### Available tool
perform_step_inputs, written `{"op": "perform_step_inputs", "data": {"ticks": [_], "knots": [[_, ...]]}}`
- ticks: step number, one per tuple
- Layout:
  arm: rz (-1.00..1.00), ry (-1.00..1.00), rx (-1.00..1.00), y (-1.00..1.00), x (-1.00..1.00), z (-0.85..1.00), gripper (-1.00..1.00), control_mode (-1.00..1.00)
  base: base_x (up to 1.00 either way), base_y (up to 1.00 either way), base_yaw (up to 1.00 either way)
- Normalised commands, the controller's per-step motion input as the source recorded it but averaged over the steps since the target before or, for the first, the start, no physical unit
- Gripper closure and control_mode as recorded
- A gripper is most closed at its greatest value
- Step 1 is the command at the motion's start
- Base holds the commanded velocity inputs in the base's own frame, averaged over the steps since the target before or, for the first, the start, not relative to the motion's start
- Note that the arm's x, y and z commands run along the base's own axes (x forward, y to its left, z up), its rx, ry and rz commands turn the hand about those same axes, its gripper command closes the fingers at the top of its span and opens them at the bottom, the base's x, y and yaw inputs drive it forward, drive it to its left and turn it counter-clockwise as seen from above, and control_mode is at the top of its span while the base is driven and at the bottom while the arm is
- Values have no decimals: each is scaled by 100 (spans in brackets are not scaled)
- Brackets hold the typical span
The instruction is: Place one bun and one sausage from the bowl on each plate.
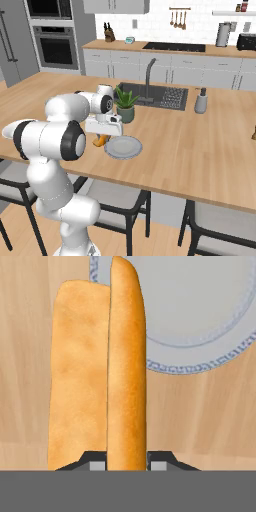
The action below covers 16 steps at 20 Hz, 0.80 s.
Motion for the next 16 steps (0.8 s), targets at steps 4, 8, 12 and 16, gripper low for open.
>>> {"op": "perform_step_inputs", "data": {"ticks": [4, 8, 12, 16], "knots": [[0, 0, 4, -18, 99, -29, 100, -100, 0, 0, 0], [0, 1, 4, -32, 31, -22, 100, -100, 0, 0, 0], [0, 6, 0, -13, 0, -54, 100, -100, 0, 0, 0], [0, 1, 0, 1, 8, -45, 100, -100, 0, 0, 0]]}}
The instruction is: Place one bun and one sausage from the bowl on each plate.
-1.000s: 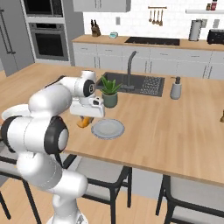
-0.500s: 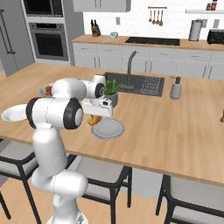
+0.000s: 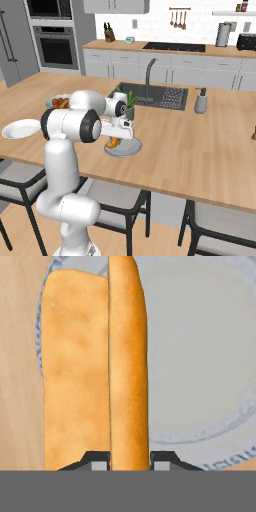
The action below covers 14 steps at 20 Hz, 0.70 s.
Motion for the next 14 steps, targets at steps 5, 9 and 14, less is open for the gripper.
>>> {"op": "perform_step_inputs", "data": {"ticks": [5, 9, 14], "knots": [[0, 0, 0, 1, 22, -17, 100, -100, 0, 0, 0], [0, -1, 1, -14, 0, 0, 100, -100, 0, 0, 0], [0, 0, 0, 0, 0, 0, -100, -100, 0, 0, 0]]}}
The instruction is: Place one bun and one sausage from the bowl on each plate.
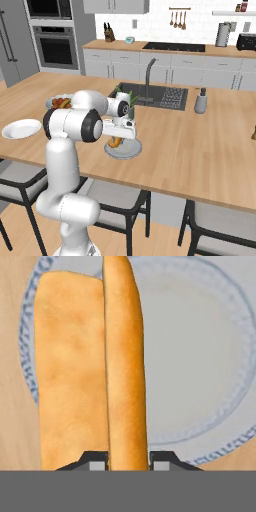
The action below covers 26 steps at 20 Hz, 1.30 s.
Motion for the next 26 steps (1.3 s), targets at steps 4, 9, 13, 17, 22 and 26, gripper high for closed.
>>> {"op": "perform_step_inputs", "data": {"ticks": [4, 9, 13, 17, 22, 26], "knots": [[-3, 0, 0, 0, 0, 0, -100, -100, 0, 0, 0], [-3, 4, -1, 0, 0, 5, -100, -100, 0, 0, 0], [-1, -2, 1, 0, -29, 79, -100, -100, 0, 0, 0], [0, -2, 2, -6, -86, 90, -100, -100, 0, 0, 0], [0, 0, 3, -31, -100, 29, -100, -100, 0, 0, 0], [0, -1, 4, -35, -100, 1, -100, -100, 0, 0, 0]]}}
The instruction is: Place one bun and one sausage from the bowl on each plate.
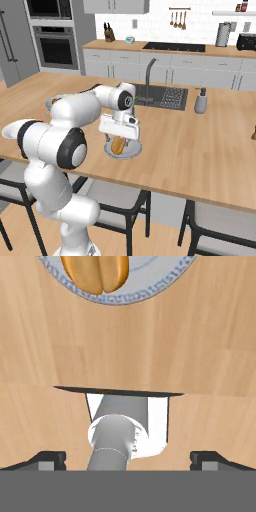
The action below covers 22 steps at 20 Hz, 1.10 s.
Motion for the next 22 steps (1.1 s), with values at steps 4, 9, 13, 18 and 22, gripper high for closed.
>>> {"op": "perform_step_inputs", "data": {"ticks": [4, 9, 13, 18, 22], "knots": [[0, -4, 2, -21, -99, 43, -100, -100, 0, 0, 0], [0, -10, 1, -3, -76, 59, -100, -100, 0, 0, 0], [2, -1, 1, 0, -3, 1, -100, -100, 0, 0, 0], [0, 0, 0, 0, 0, 0, -100, -100, 0, 0, 0], [0, 0, 0, 0, 0, 0, -100, 100, -20, -28, -3]]}}
